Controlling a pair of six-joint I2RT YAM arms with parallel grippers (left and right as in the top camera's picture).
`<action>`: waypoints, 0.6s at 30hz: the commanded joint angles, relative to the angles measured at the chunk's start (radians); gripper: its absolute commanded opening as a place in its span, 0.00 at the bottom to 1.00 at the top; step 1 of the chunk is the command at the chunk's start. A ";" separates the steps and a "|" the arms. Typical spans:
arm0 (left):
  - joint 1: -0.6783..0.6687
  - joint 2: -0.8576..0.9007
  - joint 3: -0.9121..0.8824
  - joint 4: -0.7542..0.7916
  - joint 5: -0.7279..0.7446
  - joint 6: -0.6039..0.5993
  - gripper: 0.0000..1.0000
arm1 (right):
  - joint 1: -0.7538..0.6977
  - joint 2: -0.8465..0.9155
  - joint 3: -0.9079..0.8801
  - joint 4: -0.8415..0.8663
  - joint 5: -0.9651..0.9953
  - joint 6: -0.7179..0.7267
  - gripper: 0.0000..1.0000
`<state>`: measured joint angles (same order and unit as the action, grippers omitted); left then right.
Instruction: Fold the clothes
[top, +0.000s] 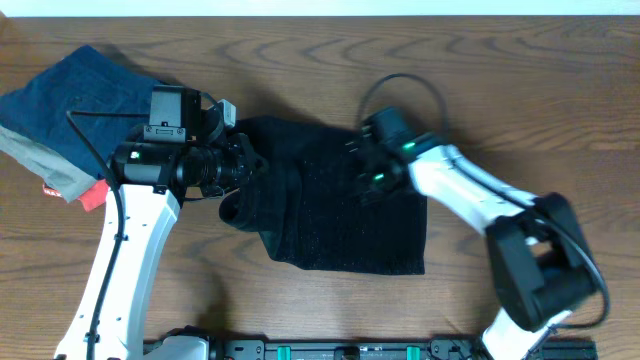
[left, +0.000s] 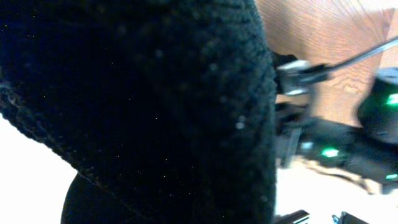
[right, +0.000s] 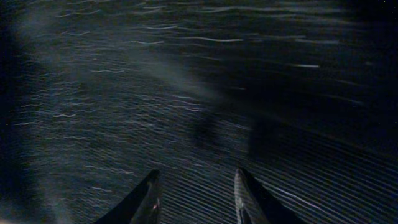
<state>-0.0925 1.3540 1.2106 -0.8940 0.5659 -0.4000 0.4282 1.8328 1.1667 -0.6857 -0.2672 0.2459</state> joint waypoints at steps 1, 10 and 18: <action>0.002 -0.023 0.035 0.003 0.025 -0.011 0.06 | -0.074 -0.042 0.012 -0.072 0.192 -0.027 0.35; 0.002 -0.023 0.035 0.004 0.025 -0.012 0.06 | -0.179 -0.019 -0.055 -0.118 0.259 -0.027 0.31; -0.051 -0.021 0.035 0.013 0.026 -0.025 0.07 | -0.132 -0.008 -0.159 -0.001 0.134 -0.021 0.27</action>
<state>-0.1078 1.3540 1.2106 -0.8906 0.5652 -0.4076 0.2596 1.8069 1.0489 -0.7002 -0.0765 0.2291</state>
